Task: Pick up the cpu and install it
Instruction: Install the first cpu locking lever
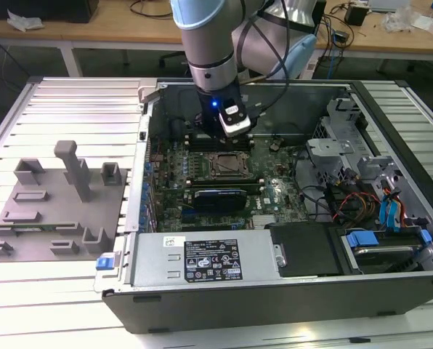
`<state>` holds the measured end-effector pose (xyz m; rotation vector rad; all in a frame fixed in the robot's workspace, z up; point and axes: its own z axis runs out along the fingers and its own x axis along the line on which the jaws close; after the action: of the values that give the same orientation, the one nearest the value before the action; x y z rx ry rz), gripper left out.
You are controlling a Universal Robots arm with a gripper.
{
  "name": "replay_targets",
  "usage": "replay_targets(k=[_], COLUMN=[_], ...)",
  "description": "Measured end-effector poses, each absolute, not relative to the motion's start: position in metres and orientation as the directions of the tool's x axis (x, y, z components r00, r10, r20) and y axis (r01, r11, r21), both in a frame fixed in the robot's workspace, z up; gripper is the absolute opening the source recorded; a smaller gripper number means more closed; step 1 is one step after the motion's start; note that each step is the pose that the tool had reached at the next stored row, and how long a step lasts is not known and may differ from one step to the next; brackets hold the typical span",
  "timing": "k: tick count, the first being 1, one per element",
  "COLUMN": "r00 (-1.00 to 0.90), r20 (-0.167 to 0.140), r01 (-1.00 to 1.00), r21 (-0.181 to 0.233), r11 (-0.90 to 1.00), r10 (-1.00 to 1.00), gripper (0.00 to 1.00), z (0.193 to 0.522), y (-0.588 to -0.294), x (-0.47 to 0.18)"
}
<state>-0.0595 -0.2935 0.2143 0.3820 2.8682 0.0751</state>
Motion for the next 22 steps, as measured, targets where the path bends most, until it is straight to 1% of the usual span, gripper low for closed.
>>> replay_targets(k=[1,2,5,7,9,10,12,17,22], r00=[-0.935,-0.935,-0.935,-0.942,-0.953,-0.956,-0.958,-0.96,-0.967], r20=[-0.24,-0.241,-0.241,-0.212,-0.153,-0.135,-0.119,-0.111,-0.105], r01=[0.254,0.255,0.255,0.257,0.259,0.259,0.26,0.258,0.235], r21=[0.062,0.053,0.052,0.045,0.029,0.024,0.019,0.017,0.0], r11=[0.965,0.965,0.965,0.965,0.965,0.965,0.966,0.966,0.972], r10=[0.261,0.26,0.26,0.26,0.26,0.26,0.26,0.259,0.234], gripper=[0.11,0.11,0.11,0.11,0.11,0.11,0.11,0.11,0.11], z=[0.215,0.215,0.215,0.215,0.214,0.214,0.214,0.214,0.214], y=[-0.294,-0.294,-0.294,-0.294,-0.294,-0.294,-0.294,-0.294,-0.294], x=[-0.059,-0.059,-0.059,-0.058,-0.055,-0.054,-0.053,-0.031,-0.025])
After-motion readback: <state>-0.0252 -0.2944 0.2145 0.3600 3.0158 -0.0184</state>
